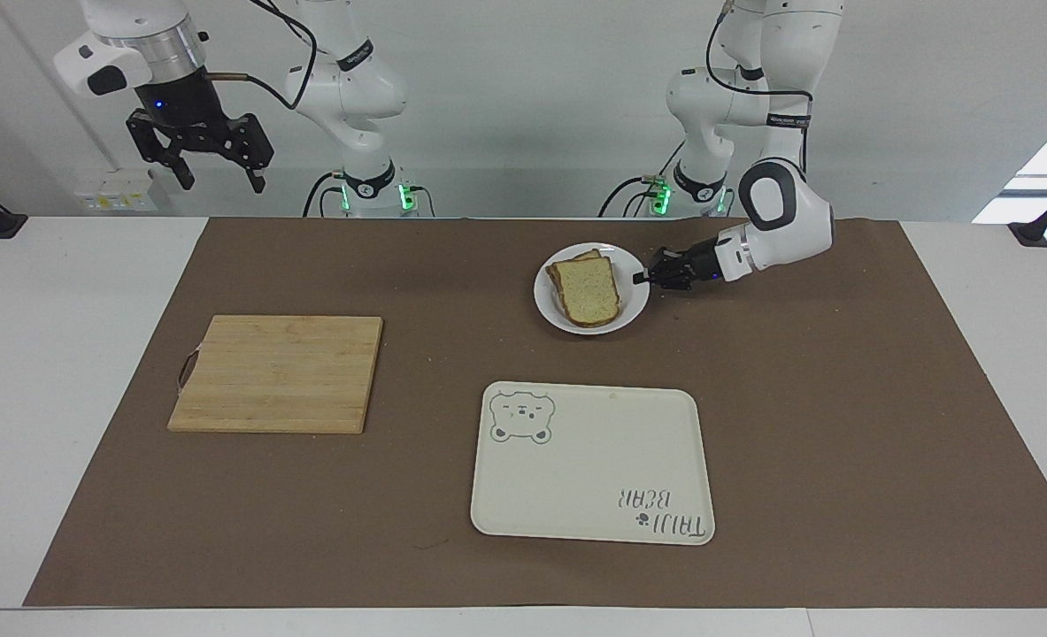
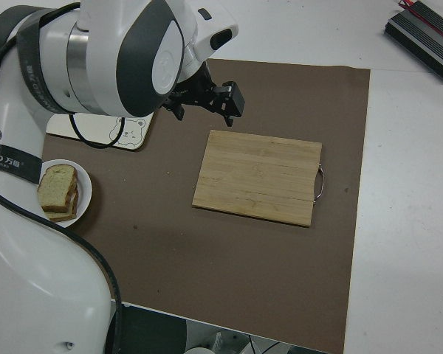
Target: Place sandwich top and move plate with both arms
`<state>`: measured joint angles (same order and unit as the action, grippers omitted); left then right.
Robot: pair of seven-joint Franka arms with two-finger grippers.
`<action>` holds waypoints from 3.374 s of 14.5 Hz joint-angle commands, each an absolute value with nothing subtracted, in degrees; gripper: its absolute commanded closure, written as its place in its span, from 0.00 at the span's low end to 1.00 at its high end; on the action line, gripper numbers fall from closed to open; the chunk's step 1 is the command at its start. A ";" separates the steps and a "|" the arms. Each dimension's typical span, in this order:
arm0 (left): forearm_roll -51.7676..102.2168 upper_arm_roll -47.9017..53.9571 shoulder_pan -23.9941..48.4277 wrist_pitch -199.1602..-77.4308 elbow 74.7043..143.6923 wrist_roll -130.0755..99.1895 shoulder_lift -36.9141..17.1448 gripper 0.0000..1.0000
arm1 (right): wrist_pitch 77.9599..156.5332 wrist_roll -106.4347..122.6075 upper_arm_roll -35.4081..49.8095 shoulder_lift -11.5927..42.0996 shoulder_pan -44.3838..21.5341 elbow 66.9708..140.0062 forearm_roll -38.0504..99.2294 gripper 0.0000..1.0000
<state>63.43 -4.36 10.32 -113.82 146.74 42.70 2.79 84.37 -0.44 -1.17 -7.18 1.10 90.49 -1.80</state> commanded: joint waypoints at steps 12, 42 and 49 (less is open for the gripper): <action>63.63 -3.87 7.21 -107.40 116.56 32.97 -14.14 1.00 | 84.46 1.40 -0.88 -8.00 1.14 92.20 -1.41 0.00; 48.43 2.55 4.31 -123.66 95.27 9.16 -24.89 0.00 | 84.38 1.23 -0.79 -7.82 1.14 91.76 -1.41 0.00; 28.25 -1.58 4.31 -116.21 95.27 1.42 -16.89 0.00 | 84.38 1.23 -0.79 -7.82 1.14 91.76 -1.41 0.00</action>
<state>34.26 -1.11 4.71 -119.40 94.51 4.47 -20.26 84.37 -0.35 -0.83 -7.18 0.91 91.22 -1.73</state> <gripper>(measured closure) 0.000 0.000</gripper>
